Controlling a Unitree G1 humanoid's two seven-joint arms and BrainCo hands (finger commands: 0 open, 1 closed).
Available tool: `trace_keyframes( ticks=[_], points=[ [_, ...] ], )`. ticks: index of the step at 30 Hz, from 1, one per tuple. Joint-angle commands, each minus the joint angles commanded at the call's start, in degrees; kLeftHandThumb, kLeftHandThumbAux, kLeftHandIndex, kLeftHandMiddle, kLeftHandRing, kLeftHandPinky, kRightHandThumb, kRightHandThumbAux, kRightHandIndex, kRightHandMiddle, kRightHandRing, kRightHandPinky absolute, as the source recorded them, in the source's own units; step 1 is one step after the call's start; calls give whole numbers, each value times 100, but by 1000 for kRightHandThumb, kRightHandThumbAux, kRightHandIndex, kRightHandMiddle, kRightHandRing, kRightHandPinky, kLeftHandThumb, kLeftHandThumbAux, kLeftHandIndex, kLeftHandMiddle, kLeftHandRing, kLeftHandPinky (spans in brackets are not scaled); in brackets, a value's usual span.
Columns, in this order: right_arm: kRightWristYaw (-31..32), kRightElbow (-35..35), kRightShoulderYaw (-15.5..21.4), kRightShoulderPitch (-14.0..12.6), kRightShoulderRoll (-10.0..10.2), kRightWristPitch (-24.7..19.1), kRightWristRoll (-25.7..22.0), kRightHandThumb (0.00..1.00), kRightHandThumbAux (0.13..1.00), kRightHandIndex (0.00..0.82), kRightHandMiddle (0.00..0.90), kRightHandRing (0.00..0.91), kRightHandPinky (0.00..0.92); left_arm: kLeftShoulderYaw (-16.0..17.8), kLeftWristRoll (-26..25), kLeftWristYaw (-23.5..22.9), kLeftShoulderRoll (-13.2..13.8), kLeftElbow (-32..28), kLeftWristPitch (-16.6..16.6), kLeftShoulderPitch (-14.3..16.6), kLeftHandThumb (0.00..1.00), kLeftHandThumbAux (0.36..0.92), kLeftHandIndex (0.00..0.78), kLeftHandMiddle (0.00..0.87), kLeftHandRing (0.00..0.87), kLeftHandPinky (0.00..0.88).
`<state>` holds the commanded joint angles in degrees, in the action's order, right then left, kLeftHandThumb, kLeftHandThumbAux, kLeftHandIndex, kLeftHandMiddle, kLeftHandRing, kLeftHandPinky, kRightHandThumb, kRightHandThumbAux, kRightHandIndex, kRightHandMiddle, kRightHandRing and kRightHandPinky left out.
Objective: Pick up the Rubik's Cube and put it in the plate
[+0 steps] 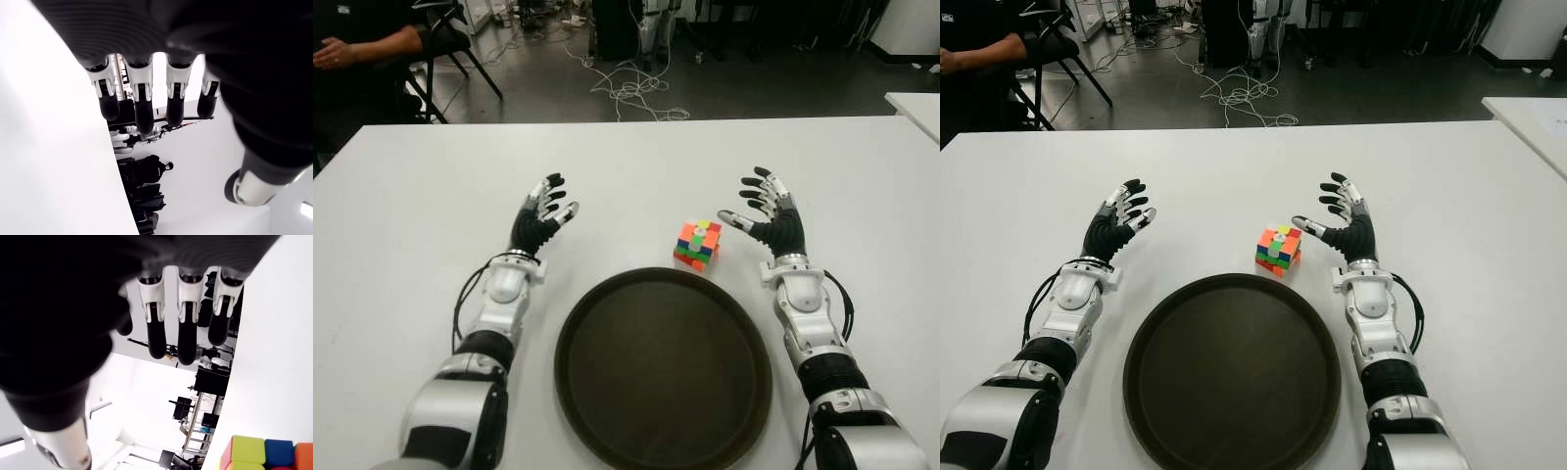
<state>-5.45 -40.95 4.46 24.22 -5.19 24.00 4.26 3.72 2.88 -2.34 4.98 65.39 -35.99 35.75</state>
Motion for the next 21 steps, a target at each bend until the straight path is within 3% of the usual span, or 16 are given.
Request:
trace_keyframes(
  ticks=[9,21],
  points=[
    [-13,37,-8,-7,0,-14,10,16,811,168,262,262,261,-18,43,53,7,-24,-18,-4,0,678,124,145,131,128],
    [33,103,12,-17,-11,-69,-33,45,811,169,259,266,266,-41,71,76,1,-52,33,-11,0,655,133,141,127,119]
  ],
)
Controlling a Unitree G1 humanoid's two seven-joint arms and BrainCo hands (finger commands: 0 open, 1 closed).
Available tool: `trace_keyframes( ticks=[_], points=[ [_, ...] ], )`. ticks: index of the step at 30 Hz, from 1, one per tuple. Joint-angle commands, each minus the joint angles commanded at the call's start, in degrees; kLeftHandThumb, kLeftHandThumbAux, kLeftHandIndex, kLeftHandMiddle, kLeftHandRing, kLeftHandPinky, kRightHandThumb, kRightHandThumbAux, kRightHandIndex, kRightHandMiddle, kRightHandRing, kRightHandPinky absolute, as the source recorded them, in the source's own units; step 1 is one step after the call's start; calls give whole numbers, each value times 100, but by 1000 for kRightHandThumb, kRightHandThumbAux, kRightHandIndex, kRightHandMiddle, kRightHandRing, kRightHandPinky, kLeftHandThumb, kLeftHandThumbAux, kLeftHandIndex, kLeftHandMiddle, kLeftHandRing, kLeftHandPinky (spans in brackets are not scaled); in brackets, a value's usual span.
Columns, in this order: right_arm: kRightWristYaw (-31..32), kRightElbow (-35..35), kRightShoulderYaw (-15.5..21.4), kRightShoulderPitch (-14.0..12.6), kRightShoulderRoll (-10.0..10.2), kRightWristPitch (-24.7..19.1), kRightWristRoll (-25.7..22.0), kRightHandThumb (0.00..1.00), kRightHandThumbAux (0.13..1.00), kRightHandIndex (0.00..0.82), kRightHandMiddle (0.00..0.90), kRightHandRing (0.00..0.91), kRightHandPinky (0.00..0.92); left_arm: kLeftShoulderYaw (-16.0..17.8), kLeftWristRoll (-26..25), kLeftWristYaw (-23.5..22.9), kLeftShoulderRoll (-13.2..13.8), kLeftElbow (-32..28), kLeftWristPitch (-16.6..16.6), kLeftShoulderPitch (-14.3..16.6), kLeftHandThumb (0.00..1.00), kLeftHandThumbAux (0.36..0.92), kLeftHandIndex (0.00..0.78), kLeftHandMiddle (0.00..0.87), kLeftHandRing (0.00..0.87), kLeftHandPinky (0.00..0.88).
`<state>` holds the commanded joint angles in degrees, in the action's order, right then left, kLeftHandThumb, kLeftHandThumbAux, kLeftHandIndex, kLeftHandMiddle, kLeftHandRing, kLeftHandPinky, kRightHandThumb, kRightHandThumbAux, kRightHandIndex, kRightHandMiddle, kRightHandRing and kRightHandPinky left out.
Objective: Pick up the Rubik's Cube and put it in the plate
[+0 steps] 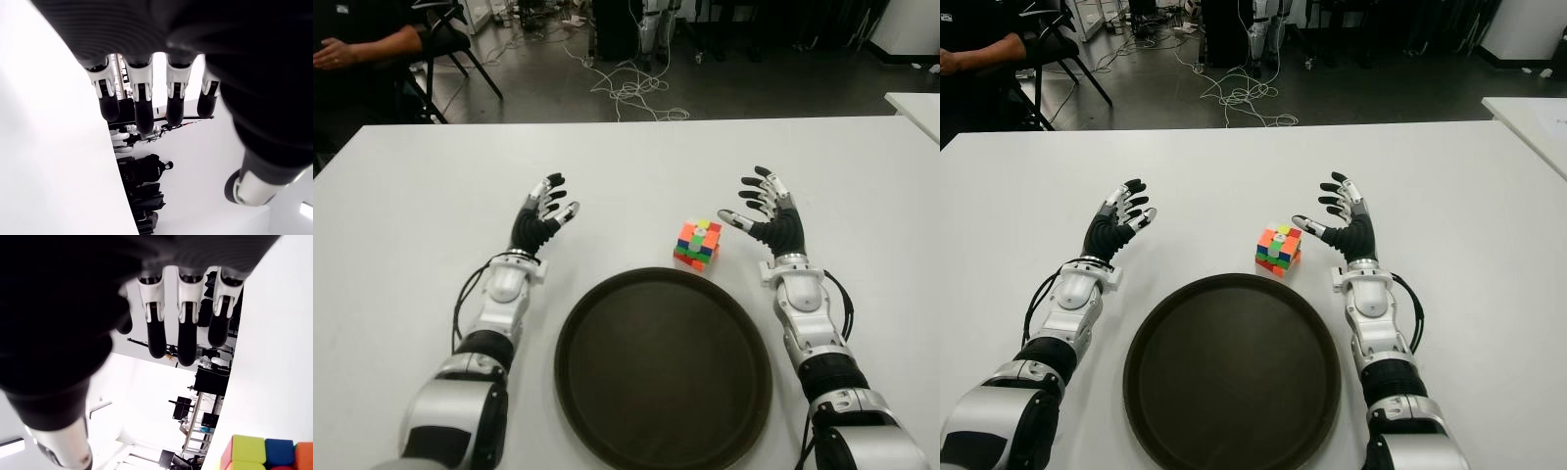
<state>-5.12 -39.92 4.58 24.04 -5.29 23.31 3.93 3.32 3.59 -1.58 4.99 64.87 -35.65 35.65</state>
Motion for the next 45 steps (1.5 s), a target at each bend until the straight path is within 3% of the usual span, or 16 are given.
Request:
trace_keyframes(
  ticks=[6,14,19,22,24,27,31,37,41,45],
  points=[
    [-107,27,40,116,-80,17,50,25,830,185,268,268,257,-7,-1,5,-6,1,-18,1,0,669,136,147,132,125],
    [-339,577,131,464,-366,-54,196,12,828,189,262,259,243,-24,10,-18,13,14,5,9,0,668,135,145,130,125],
    [-625,662,79,690,-501,280,458,3,817,196,269,261,243,-24,3,-55,29,18,2,2,0,662,131,141,127,124],
    [-932,708,42,1290,-835,438,871,1,832,202,272,266,258,-35,16,-59,39,-6,-15,-10,0,666,130,139,127,122],
    [-1115,564,-11,1583,-948,542,1083,0,840,207,274,269,268,-38,21,-55,43,-16,-24,-19,0,669,129,140,127,120],
    [-1359,405,-92,1785,-1020,698,1333,0,846,215,278,274,274,-39,25,-45,45,-28,-36,-31,0,675,130,141,126,116],
    [-1711,515,-195,1824,-1083,855,1673,0,861,240,290,287,295,-33,21,-28,43,-42,-44,-47,0,695,134,145,128,117],
    [-2063,348,-469,1969,-965,931,1992,21,883,256,290,286,293,-9,-15,-64,47,-47,-21,-61,0,687,131,142,121,107],
    [-1851,478,-673,1942,-1136,806,2184,5,871,236,268,268,263,6,-36,-77,39,-50,-10,-66,0,699,130,144,121,105],
    [-981,845,-1029,1837,-1517,323,2484,1,844,222,248,237,204,21,-54,-98,35,-58,12,-64,0,713,124,141,119,105]
  ],
)
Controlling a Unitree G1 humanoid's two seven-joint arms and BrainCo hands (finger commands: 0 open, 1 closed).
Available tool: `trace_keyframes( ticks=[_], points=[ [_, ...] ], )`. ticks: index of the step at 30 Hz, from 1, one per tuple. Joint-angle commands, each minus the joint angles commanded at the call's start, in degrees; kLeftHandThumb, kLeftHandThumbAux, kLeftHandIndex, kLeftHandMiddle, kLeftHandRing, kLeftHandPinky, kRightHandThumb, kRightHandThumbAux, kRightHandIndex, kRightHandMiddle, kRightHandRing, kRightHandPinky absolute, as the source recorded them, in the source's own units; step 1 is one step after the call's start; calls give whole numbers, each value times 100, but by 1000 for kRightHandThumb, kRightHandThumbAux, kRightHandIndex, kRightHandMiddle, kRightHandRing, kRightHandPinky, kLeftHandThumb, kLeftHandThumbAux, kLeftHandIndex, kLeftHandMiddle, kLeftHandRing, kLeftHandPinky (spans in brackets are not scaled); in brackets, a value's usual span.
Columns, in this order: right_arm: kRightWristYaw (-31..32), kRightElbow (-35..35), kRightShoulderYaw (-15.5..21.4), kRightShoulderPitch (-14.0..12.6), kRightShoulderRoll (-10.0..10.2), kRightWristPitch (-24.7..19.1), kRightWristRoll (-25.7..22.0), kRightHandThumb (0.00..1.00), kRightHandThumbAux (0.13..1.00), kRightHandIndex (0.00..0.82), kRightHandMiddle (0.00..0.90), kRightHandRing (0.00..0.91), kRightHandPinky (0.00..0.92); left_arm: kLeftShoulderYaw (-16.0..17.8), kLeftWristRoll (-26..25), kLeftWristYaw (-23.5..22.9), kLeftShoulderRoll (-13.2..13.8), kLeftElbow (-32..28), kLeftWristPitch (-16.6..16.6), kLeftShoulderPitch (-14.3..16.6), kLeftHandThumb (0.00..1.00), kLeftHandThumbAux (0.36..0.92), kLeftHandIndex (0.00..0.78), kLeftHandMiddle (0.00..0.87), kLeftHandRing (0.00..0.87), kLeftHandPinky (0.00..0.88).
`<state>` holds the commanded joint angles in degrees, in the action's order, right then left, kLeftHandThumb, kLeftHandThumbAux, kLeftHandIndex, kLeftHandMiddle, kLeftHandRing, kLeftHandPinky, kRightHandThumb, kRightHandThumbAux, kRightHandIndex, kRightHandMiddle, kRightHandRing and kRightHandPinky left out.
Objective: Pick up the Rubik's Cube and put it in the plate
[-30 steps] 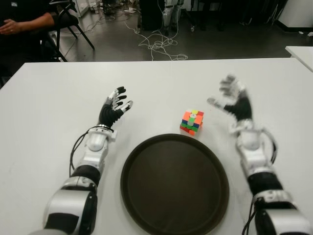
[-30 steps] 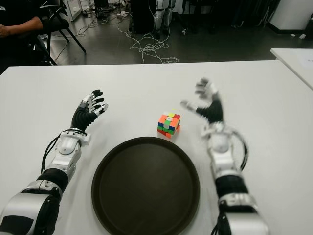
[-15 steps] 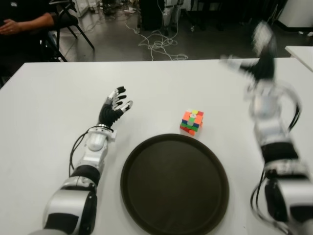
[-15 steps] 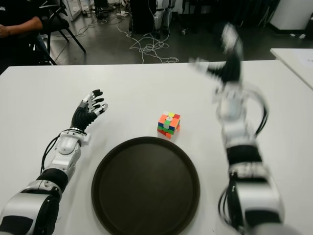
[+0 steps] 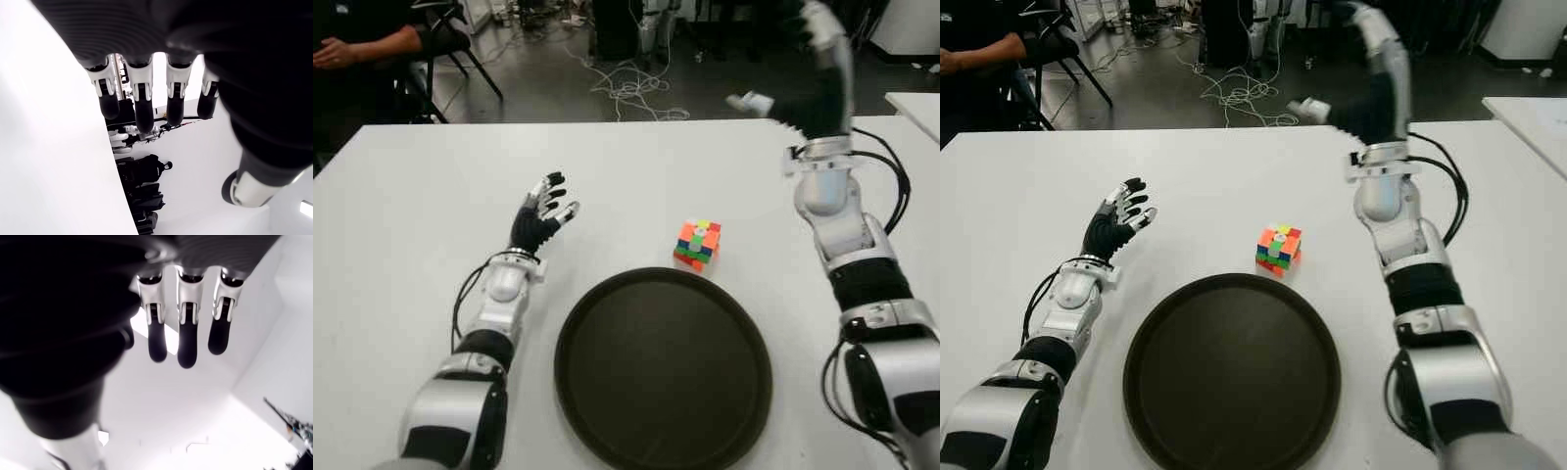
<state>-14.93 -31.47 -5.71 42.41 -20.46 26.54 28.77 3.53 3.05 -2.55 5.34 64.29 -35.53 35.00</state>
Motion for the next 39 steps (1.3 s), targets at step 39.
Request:
trace_keyframes(
  ticks=[39],
  points=[
    [4166,2263,-1005,-504,-1499,-1631,553,0,804,205,229,213,152,-12,-20,-9,-2,-31,-12,2,0,734,107,132,121,115]
  ],
)
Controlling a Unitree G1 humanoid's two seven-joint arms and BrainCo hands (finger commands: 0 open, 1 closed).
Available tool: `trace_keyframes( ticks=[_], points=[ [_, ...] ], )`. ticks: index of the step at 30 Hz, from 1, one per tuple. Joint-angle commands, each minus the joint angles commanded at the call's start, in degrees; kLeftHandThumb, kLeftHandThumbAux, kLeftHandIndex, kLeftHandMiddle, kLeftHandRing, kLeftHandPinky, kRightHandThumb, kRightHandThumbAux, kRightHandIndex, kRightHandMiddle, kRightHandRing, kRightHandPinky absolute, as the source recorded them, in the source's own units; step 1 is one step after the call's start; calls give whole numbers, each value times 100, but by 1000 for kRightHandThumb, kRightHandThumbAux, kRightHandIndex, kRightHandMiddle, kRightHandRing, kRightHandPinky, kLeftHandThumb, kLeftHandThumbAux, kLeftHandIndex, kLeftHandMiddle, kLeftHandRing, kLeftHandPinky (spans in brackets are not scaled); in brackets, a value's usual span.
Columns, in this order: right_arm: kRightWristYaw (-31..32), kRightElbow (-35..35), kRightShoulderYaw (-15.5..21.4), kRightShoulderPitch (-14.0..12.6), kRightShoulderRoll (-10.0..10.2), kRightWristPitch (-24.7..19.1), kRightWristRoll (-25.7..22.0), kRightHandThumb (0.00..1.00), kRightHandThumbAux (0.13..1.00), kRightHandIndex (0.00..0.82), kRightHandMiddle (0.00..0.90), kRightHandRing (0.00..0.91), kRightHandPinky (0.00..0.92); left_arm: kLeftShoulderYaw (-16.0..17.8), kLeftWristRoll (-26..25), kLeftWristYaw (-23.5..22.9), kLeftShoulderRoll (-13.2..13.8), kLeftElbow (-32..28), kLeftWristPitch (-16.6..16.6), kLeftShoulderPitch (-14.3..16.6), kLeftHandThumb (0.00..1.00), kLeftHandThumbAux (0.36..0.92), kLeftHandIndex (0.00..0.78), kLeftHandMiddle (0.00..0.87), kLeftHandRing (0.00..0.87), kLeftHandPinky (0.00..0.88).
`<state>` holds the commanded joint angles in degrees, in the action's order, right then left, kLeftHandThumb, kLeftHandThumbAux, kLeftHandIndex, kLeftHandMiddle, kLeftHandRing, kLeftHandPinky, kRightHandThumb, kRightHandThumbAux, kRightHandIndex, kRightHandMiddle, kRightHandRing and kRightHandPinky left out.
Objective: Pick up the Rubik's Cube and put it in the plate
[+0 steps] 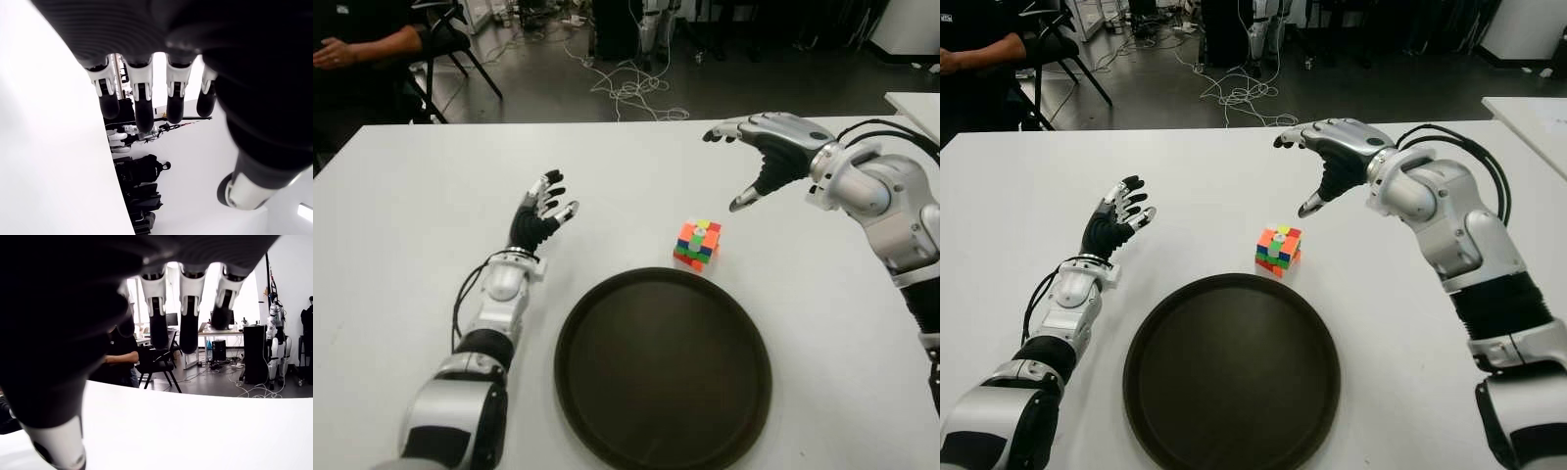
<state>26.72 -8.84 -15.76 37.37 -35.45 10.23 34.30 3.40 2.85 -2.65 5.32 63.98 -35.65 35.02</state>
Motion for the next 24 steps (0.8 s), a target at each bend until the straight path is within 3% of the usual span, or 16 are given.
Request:
trace_keyframes(
  ticks=[15,24],
  points=[
    [181,-5,-44,35,-20,72,-34,0,808,190,209,192,142,-12,17,39,-11,12,2,9,0,727,120,142,126,113],
    [207,-123,-146,88,32,23,63,0,816,194,227,220,186,1,1,50,-30,5,-37,0,0,724,118,140,126,117]
  ],
)
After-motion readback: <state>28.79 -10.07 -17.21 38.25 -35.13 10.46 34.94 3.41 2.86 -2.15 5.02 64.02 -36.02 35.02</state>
